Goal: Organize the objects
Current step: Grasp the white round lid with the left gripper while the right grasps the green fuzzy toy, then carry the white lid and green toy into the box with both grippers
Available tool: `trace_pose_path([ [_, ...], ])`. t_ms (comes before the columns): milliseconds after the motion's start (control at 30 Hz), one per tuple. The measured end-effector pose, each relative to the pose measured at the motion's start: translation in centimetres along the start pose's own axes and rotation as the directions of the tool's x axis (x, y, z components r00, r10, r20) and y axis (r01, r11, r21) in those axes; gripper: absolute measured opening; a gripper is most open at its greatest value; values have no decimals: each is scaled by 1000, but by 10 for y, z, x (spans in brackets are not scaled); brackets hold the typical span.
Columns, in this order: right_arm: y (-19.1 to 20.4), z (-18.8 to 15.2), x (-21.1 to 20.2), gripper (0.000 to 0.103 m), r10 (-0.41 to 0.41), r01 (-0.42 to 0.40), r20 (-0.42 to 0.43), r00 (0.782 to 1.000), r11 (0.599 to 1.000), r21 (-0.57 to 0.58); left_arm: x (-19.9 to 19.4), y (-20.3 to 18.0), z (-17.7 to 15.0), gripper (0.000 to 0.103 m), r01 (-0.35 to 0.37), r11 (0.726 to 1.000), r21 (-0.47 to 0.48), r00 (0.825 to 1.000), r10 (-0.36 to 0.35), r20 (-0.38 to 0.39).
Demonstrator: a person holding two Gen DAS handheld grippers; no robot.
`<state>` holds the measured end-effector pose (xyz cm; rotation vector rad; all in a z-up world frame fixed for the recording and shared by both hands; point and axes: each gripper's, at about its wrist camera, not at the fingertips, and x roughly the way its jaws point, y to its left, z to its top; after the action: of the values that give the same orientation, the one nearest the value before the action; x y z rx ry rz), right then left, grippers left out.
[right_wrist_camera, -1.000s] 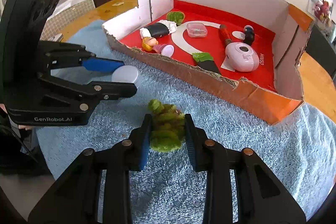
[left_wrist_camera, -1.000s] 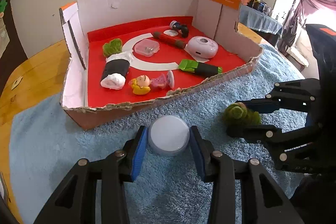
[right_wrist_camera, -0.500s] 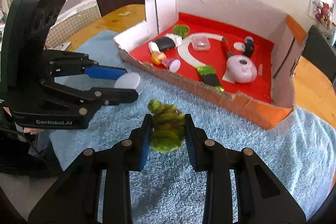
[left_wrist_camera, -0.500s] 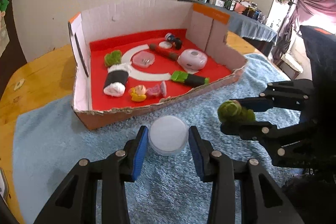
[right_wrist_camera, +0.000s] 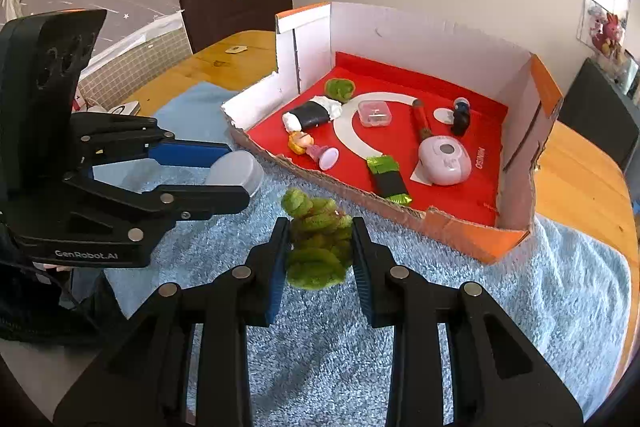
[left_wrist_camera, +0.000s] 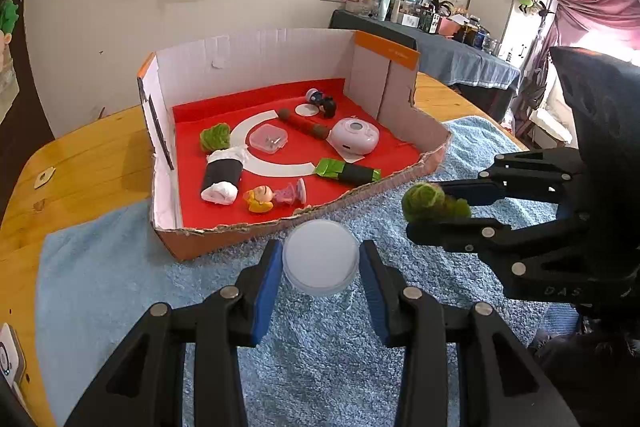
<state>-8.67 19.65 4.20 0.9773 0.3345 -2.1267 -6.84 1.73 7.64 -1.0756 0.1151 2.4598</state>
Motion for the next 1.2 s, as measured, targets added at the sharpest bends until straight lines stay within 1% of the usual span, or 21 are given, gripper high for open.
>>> trace_pose_path([
  [233, -5, 6, -4, 28, 16, -16, 17, 1000, 1000, 16, -2, 0, 5, 41, 1, 1000, 1, 1000, -1, 11],
  [467, -15, 29, -3, 28, -7, 6, 36, 999, 1000, 9, -4, 2, 23, 41, -7, 1000, 1, 999, 7, 31],
  [633, -24, 39, -3, 28, -20, 20, 29, 999, 1000, 15, -3, 3, 35, 41, -7, 1000, 10, 999, 6, 40],
  [833, -37, 54, -2, 28, -55, 55, -5, 998, 998, 0, 6, 8, 50, 41, -3, 1000, 11, 1000, 3, 29],
  [933, -43, 64, 4, 28, -56, 56, -24, 998, 998, -5, 15, 13, 58, 41, -7, 1000, 4, 1000, 7, 14],
  [1033, -45, 76, 17, 28, -59, 57, -51, 997, 998, -35, 26, 17, 65, 41, -5, 1000, -3, 1000, 5, -10],
  [1200, -52, 93, 48, 28, -82, 71, -125, 989, 993, -95, 48, 25, 72, 41, -10, 1000, -4, 998, 10, -61],
])
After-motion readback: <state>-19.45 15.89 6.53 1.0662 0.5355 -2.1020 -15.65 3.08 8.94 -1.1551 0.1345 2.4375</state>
